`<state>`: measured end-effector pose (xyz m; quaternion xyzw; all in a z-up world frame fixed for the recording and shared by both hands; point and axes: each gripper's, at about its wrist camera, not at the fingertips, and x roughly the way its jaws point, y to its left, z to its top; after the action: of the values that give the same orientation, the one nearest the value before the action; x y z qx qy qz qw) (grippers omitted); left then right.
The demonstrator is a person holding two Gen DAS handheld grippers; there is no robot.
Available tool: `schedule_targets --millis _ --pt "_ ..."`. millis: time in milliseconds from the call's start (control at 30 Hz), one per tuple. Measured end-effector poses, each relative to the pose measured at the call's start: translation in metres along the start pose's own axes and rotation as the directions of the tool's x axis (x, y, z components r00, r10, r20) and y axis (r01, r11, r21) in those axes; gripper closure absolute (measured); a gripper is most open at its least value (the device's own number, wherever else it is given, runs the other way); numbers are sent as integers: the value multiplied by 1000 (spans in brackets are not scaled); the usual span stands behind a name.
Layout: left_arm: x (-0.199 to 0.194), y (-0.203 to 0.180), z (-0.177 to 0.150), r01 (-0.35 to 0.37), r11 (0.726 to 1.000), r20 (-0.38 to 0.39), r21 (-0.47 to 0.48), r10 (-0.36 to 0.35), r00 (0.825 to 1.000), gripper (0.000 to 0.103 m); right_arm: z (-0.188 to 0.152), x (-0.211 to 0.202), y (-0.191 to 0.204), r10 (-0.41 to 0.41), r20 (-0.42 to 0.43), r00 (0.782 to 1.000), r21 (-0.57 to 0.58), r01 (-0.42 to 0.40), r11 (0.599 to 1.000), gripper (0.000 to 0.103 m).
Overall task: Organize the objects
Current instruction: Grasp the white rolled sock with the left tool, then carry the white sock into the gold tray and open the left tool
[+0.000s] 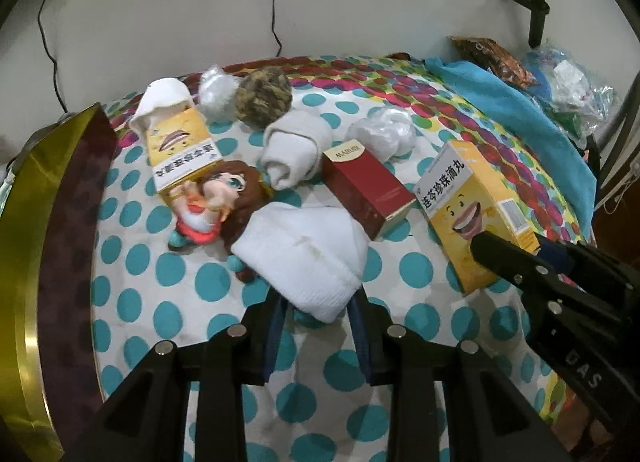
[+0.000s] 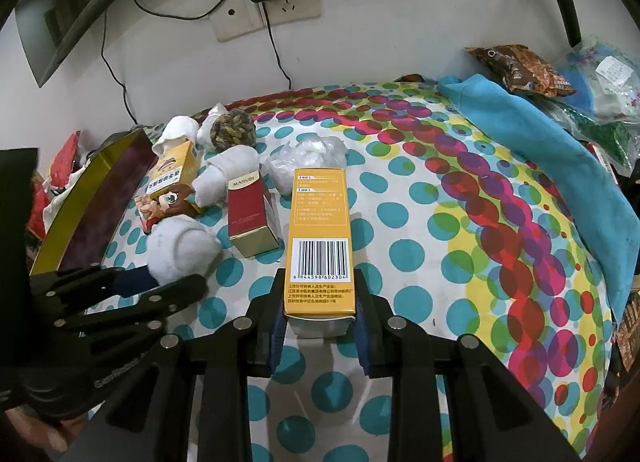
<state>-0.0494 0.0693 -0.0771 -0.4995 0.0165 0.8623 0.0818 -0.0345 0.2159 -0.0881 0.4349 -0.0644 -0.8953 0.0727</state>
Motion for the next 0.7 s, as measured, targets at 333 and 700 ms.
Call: schedule_targets --millis 333,700 --pt "-35 18 -9 -42 999 48 -27 43 998 72 0 0 -1 -12 25 1000 0 12 1000 76" --pt "-80 57 -17 -96 992 103 -86 105 989 72 3 2 -6 -65 100 993 12 65 998 76"
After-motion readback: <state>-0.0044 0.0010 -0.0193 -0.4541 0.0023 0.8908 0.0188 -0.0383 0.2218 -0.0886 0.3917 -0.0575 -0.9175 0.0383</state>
